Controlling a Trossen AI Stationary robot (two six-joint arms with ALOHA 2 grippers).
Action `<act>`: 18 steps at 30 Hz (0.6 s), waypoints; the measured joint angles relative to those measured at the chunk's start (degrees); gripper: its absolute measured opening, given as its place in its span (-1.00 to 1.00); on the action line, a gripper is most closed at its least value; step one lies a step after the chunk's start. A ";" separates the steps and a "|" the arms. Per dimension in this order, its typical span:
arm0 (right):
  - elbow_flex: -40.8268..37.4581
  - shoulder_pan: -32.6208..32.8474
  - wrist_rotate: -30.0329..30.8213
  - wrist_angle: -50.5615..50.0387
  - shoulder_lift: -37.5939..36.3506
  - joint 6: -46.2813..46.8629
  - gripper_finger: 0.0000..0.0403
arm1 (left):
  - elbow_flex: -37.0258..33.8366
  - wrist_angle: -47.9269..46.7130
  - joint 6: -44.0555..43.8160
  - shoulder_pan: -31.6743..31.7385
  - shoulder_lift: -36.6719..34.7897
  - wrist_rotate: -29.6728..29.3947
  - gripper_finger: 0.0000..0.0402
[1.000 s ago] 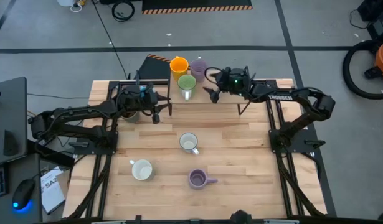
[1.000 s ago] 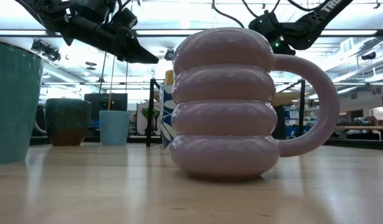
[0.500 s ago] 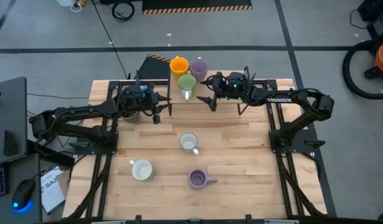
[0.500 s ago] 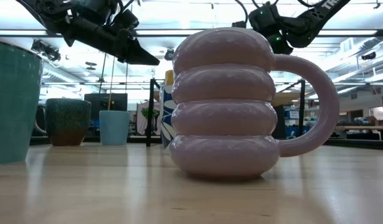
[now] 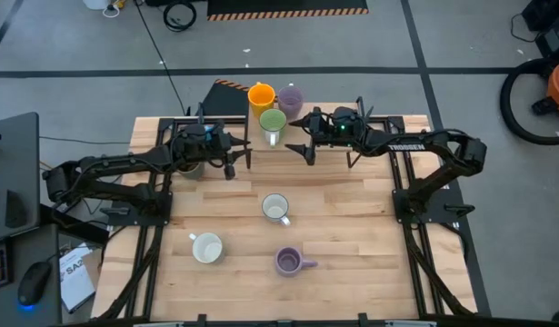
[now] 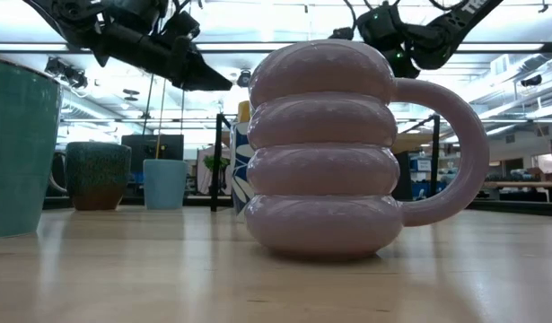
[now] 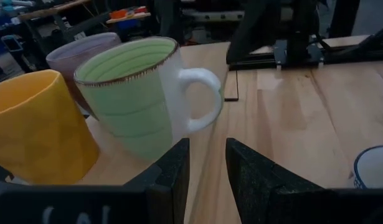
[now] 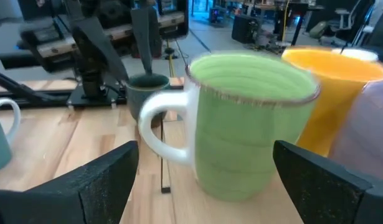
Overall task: Place coffee mugs
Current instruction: Adjust the green mug on the shelf
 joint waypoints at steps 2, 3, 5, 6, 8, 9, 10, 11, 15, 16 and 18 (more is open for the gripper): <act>-0.03 0.00 -0.57 0.45 1.54 0.34 0.87 | 0.00 -0.14 -0.26 -0.09 0.00 -0.02 -0.45; -0.02 0.00 -0.56 1.29 2.48 0.37 0.87 | 0.00 -0.12 -0.49 -0.21 0.00 -0.03 -0.45; -0.04 -0.07 -0.16 1.51 3.86 0.41 0.87 | 0.00 -0.19 -0.64 -0.27 0.00 -0.02 -0.45; -0.04 -0.15 0.04 1.81 4.31 0.41 0.87 | 0.00 -0.21 -0.64 -0.31 0.00 -0.02 -0.45; -0.02 -0.26 0.04 3.24 5.12 0.59 0.87 | 0.00 -0.21 -0.64 -0.31 0.00 -0.02 -0.45; -0.04 -0.35 -0.05 3.57 5.45 0.79 0.87 | 0.00 -0.22 -0.65 -0.28 0.00 -0.02 -0.45; -0.03 -0.35 -0.13 4.18 5.77 0.84 0.87 | 0.00 -0.21 -0.66 -0.28 0.00 -0.03 -0.45; -0.02 -0.39 -0.31 3.99 5.93 0.90 0.87 | 0.00 -0.24 -0.76 -0.28 0.00 -0.14 -0.45; -0.04 -0.44 -0.72 5.29 7.04 1.39 0.87 | 0.00 -0.61 -0.77 -0.30 0.00 -4.46 -0.45; -0.02 -0.44 -0.74 6.02 7.48 1.45 0.87 | 0.00 -0.83 -0.77 -0.28 0.00 -6.16 -0.45; -0.04 -0.44 -0.72 6.14 7.63 1.77 0.87 | -0.02 -1.55 -0.74 -0.24 0.00 -8.71 -0.45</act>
